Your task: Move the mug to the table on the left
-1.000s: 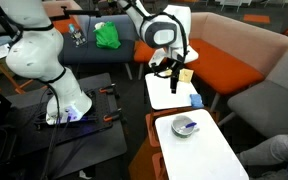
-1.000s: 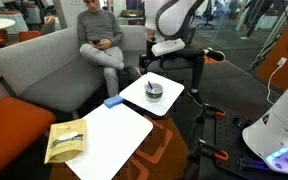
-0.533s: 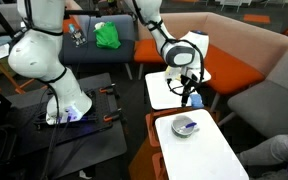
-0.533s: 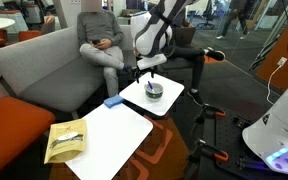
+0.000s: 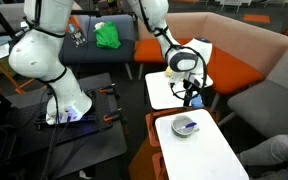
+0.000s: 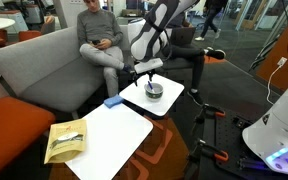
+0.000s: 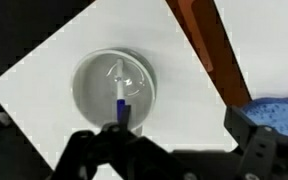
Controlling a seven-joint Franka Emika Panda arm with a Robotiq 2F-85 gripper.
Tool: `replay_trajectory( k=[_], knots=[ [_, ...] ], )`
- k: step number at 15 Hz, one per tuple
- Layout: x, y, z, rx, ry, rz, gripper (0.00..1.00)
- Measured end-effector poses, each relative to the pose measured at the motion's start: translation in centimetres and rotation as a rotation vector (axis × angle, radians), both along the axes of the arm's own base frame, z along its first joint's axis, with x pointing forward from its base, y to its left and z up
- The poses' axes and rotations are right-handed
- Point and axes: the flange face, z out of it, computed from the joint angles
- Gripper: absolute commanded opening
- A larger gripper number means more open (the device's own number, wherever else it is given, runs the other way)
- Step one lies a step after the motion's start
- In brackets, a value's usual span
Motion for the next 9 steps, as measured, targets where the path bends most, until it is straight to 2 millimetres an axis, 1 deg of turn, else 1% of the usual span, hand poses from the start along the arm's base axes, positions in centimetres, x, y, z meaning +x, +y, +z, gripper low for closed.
replay_trajectory(
  k=[5,7,9],
  knots=[
    [-0.1,-0.1,-0.2,0.002,0.0,-0.009,1.0],
    [-0.2,-0.3,-0.9,0.009,-0.004,-0.016,1.0],
    [-0.3,-0.6,-2.0,0.024,-0.01,-0.034,1.0]
  ],
)
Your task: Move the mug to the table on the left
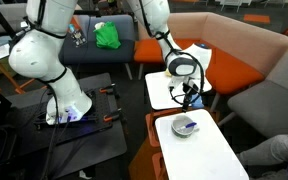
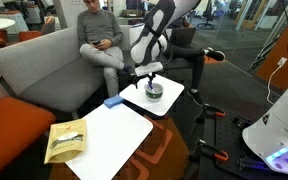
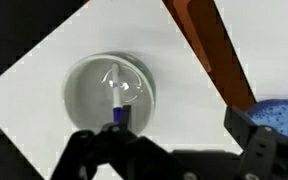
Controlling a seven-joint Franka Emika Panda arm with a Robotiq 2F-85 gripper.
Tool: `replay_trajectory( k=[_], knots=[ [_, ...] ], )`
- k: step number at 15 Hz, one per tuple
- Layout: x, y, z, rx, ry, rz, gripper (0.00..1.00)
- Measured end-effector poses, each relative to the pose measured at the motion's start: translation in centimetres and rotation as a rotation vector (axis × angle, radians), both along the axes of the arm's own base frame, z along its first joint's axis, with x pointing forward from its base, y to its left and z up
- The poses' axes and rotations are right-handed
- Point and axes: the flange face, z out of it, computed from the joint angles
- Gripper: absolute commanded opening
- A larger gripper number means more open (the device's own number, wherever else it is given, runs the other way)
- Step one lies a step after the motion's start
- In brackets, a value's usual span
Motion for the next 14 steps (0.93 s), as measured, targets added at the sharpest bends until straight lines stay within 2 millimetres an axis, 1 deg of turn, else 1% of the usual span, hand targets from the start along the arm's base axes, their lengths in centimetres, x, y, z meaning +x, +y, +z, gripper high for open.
replay_trajectory(
  k=[2,7,10,13,14],
  knots=[
    [-0.2,-0.6,-1.3,0.011,0.007,-0.036,1.0],
    [-0.5,-3.4,-4.2,-0.001,0.025,-0.106,1.0],
    [0.4,-4.2,-6.3,0.016,0.021,-0.086,1.0],
    [2.3,-4.4,-8.1,0.037,0.001,-0.039,1.0],
    [2.8,-4.5,-8.5,0.036,0.0,-0.036,0.75]
  ],
)
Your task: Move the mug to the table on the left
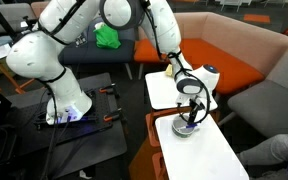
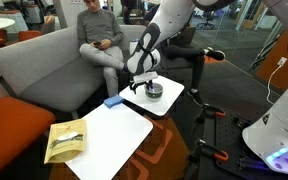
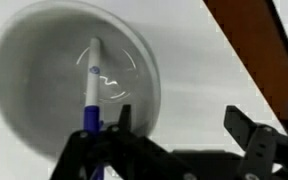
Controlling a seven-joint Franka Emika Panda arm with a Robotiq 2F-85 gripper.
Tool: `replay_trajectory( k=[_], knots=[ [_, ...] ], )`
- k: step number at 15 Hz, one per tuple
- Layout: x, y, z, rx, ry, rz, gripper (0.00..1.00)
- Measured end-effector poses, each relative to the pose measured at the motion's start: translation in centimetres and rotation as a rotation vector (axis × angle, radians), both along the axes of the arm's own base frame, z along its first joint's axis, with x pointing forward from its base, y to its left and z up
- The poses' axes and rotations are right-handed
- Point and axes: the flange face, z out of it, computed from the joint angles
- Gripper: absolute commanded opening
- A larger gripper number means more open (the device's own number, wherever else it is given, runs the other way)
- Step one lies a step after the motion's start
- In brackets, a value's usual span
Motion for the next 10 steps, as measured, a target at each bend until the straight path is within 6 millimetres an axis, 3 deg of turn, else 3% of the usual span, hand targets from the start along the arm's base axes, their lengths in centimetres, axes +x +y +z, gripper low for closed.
replay_trajectory(
  k=[1,10],
  knots=[
    [0.4,-0.2,-0.3,-0.002,0.002,0.002,0.74],
    [1.3,-2.2,-0.5,-0.029,0.021,-0.05,0.06]
  ],
)
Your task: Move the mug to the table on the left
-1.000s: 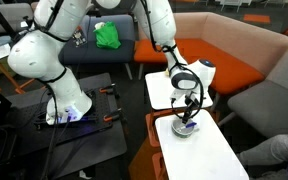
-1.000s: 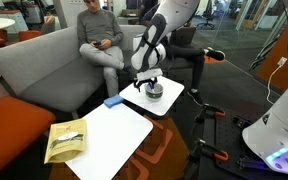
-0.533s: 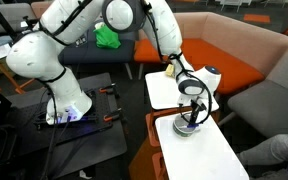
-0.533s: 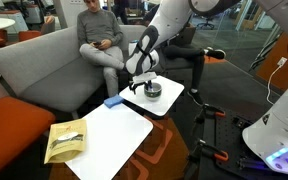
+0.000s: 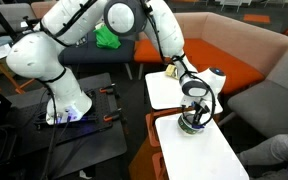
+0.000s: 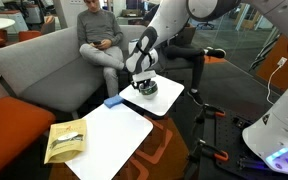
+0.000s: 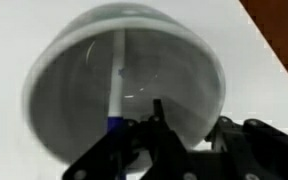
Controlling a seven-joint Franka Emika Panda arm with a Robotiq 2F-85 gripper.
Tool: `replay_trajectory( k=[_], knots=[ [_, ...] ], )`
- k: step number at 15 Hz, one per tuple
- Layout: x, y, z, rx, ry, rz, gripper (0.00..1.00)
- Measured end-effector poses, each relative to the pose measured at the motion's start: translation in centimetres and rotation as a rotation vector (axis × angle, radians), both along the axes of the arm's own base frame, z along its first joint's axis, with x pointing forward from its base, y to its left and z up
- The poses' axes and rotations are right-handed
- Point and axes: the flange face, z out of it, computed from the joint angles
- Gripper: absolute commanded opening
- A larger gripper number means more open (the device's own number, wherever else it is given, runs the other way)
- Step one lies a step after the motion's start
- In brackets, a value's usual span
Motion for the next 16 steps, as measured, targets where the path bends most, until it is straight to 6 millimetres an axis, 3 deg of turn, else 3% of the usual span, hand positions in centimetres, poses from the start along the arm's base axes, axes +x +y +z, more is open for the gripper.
replay_trajectory(
  k=[2,11,14,16],
  knots=[
    [0.3,0.1,0.5,0.0,-0.008,0.001,0.0],
    [0.4,1.1,1.5,0.01,-0.029,-0.012,0.03],
    [0.6,3.1,2.5,-0.022,-0.099,0.023,0.03],
    [1.1,5.6,3.2,-0.054,-0.148,0.075,0.03]
  ],
)
